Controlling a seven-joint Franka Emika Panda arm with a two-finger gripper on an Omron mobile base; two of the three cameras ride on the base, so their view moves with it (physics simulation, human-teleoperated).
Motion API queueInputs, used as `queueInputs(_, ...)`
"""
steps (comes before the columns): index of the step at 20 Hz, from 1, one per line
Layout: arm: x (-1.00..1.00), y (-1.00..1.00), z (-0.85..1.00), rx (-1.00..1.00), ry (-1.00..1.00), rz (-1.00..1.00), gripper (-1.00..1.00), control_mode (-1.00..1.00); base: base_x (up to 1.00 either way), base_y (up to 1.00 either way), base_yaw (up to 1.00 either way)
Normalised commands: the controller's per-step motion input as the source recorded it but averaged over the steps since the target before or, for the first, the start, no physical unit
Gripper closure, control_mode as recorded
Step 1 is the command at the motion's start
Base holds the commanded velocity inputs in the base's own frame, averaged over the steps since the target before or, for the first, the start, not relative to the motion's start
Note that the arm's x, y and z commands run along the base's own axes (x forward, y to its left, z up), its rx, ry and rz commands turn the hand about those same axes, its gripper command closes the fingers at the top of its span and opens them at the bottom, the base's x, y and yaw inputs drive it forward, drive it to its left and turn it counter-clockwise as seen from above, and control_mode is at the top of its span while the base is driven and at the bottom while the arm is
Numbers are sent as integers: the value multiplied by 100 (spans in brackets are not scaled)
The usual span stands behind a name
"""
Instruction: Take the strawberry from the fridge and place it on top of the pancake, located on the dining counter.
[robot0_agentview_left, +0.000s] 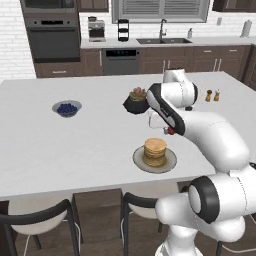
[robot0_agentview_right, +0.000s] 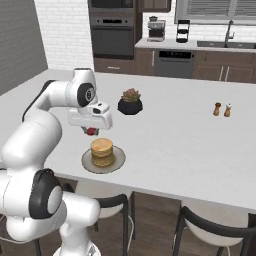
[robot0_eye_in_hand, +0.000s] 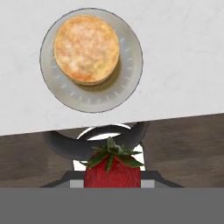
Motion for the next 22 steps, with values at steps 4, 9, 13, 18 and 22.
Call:
queueInputs(4, 31, 0, -48, 0, 0, 4, 100, -100, 0, 0, 0)
queueInputs(9, 34, 0, -43, 0, 0, 3, 100, -100, 0, 0, 0)
queueInputs(13, 33, 0, -38, 0, 0, 3, 100, -100, 0, 0, 0)
queueInputs(18, 37, 0, -22, 0, 0, 2, 100, -100, 0, 0, 0)
queueInputs(22, 39, 0, -10, 0, 0, 1, 100, -100, 0, 0, 0)
